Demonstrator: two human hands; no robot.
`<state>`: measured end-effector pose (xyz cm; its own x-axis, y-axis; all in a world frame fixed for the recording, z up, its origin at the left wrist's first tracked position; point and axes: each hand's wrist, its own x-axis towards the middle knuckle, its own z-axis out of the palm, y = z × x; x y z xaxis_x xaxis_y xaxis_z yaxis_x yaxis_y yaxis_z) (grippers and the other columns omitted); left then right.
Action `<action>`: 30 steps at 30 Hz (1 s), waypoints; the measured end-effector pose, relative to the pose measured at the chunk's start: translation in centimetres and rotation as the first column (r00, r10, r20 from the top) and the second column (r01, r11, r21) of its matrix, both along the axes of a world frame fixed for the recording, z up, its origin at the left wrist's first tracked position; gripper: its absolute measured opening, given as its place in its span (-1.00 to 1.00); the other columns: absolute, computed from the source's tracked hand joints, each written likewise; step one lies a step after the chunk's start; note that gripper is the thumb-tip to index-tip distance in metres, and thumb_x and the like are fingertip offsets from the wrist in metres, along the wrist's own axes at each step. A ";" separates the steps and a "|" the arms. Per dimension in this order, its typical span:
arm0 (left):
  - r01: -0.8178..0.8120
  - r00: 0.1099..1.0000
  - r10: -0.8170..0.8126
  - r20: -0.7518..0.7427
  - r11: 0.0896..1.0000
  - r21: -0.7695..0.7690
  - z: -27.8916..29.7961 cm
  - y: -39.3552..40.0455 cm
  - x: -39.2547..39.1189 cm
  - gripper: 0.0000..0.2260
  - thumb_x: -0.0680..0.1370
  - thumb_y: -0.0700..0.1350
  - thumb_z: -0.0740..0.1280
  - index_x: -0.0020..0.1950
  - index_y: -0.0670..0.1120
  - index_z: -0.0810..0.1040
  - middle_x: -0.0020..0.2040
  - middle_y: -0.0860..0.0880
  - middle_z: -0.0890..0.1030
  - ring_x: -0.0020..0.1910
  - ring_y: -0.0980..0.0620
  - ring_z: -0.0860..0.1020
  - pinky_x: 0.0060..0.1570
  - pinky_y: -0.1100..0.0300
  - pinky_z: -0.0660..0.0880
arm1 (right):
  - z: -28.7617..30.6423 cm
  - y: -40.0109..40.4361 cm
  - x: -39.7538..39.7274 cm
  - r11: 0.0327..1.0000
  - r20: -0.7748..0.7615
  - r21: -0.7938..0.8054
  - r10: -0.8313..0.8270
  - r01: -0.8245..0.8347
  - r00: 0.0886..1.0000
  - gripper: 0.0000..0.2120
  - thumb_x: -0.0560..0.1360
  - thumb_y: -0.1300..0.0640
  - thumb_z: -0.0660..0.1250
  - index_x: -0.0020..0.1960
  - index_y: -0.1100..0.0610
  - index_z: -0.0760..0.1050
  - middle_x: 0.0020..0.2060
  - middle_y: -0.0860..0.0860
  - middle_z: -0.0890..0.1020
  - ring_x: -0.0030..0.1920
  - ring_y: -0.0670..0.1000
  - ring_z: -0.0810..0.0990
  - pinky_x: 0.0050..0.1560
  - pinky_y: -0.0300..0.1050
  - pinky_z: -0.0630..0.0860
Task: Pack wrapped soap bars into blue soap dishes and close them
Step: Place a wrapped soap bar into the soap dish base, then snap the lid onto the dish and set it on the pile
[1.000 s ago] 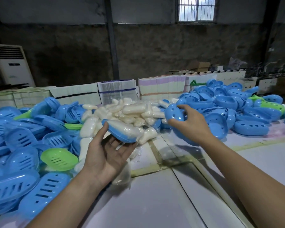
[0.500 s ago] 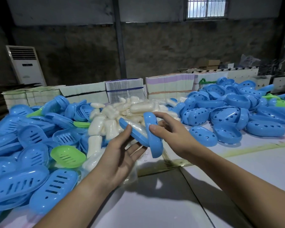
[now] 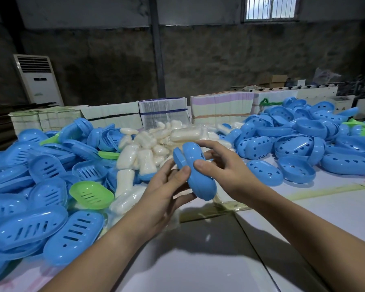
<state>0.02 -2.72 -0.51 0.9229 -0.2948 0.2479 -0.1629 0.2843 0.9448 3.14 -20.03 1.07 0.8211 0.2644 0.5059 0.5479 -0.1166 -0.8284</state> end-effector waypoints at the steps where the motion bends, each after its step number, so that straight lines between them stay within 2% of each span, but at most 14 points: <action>1: -0.011 1.000 0.011 0.014 1.000 0.005 -0.1 0.0 0.1 -0.46 0.44 0.09 0.45 0.41 0.10 0.49 0.27 -0.06 0.65 0.23 -0.08 0.63 0.08 0.06 0.62 | 0.0 0.0 0.1 1.000 -0.002 0.004 0.004 -0.004 1.000 -0.51 0.31 -0.23 0.40 0.22 -0.21 0.51 -0.19 -0.19 0.60 -0.26 -0.05 0.52 -0.20 -0.24 0.52; 4: -0.018 0.999 0.017 0.052 0.999 0.034 -0.1 0.2 0.3 -0.39 0.41 0.11 0.47 0.45 0.12 0.44 0.25 -0.05 0.66 0.22 -0.08 0.64 0.12 0.02 0.62 | 0.0 -0.1 0.1 1.000 -0.006 0.001 0.011 -0.011 1.000 -0.58 0.37 -0.13 0.42 0.23 -0.19 0.51 -0.21 -0.21 0.60 -0.27 -0.06 0.52 -0.22 -0.27 0.51; 8: -0.031 0.998 0.026 0.064 0.996 0.081 0.2 0.4 0.2 -0.42 0.38 0.13 0.49 0.40 0.13 0.51 0.21 -0.11 0.67 0.15 -0.08 0.67 0.01 0.11 0.63 | 0.2 0.0 -0.4 1.000 -0.026 -0.004 -0.001 0.001 1.000 -0.62 0.39 -0.08 0.39 0.20 -0.20 0.50 -0.14 -0.08 0.59 -0.21 -0.01 0.52 -0.18 -0.23 0.54; 11: -0.042 0.998 0.036 0.059 0.993 0.108 0.3 0.5 0.2 -0.41 0.36 0.14 0.50 0.38 0.12 0.53 0.23 -0.26 0.61 0.12 -0.12 0.68 0.00 0.13 0.62 | 0.4 -0.1 -0.6 1.000 -0.046 -0.016 0.015 -0.016 0.999 -0.58 0.38 -0.05 0.39 0.24 -0.11 0.50 -0.04 0.01 0.62 -0.06 0.20 0.56 0.05 0.00 0.57; 13: -0.042 0.997 0.033 0.066 0.991 0.130 0.3 0.5 0.2 -0.48 0.39 0.13 0.48 0.35 0.15 0.56 0.25 -0.32 0.56 0.12 -0.16 0.68 0.02 0.12 0.62 | 0.5 -0.3 -0.7 0.999 -0.051 -0.034 0.018 -0.020 0.999 -0.52 0.38 -0.04 0.39 0.29 -0.02 0.49 0.04 0.05 0.63 0.08 0.16 0.58 0.14 0.07 0.53; 16: -0.058 0.996 0.045 0.080 0.984 0.171 0.4 0.4 0.1 -0.62 0.45 0.10 0.44 0.28 0.22 0.59 0.23 -0.35 0.53 0.11 -0.21 0.67 0.02 0.13 0.62 | 0.8 -0.5 -0.9 0.998 -0.059 -0.067 0.014 -0.018 0.998 -0.45 0.38 -0.04 0.39 0.35 0.05 0.48 0.09 0.05 0.63 0.14 0.09 0.59 0.20 0.09 0.53; 21: -0.064 0.994 0.044 0.096 0.975 0.213 0.7 0.6 -0.1 -0.63 0.45 0.11 0.42 0.26 0.25 0.59 0.26 -0.35 0.52 0.15 -0.29 0.63 0.19 -0.08 0.60 | 0.9 -0.7 -1.0 0.997 -0.055 -0.076 0.008 -0.012 0.998 -0.43 0.37 -0.02 0.40 0.35 0.09 0.48 0.11 0.12 0.62 0.15 0.19 0.57 0.23 0.19 0.50; 24: -0.090 0.990 0.062 0.123 0.968 0.235 0.9 0.4 -0.2 -0.60 0.45 0.10 0.42 0.30 0.23 0.56 0.24 -0.33 0.53 0.10 -0.23 0.67 0.21 -0.15 0.57 | 1.0 -0.7 -1.1 0.998 -0.081 -0.053 0.031 -0.035 0.996 -0.46 0.37 0.01 0.41 0.33 0.08 0.50 0.09 0.05 0.65 0.16 0.06 0.61 0.20 0.02 0.55; 27: -0.105 0.989 0.079 0.124 0.970 0.221 0.9 0.5 -0.1 -0.61 0.47 0.10 0.40 0.30 0.25 0.55 0.23 -0.27 0.57 0.10 -0.17 0.68 0.21 -0.20 0.56 | 0.9 -0.5 -1.1 0.999 -0.083 -0.024 0.032 -0.034 0.996 -0.52 0.38 -0.01 0.42 0.30 -0.03 0.51 0.10 0.02 0.66 0.14 -0.01 0.62 0.13 -0.13 0.57; 30: -0.068 0.994 0.048 0.096 0.975 0.212 0.7 0.7 0.2 -0.58 0.49 0.11 0.39 0.35 0.26 0.51 0.24 -0.14 0.62 0.14 -0.13 0.67 0.23 -0.26 0.54 | 0.9 -0.4 -1.1 0.998 -0.122 -0.039 0.047 -0.053 0.991 -0.52 0.40 -0.09 0.48 0.29 -0.09 0.49 0.05 0.03 0.67 0.05 -0.10 0.65 -0.03 -0.25 0.54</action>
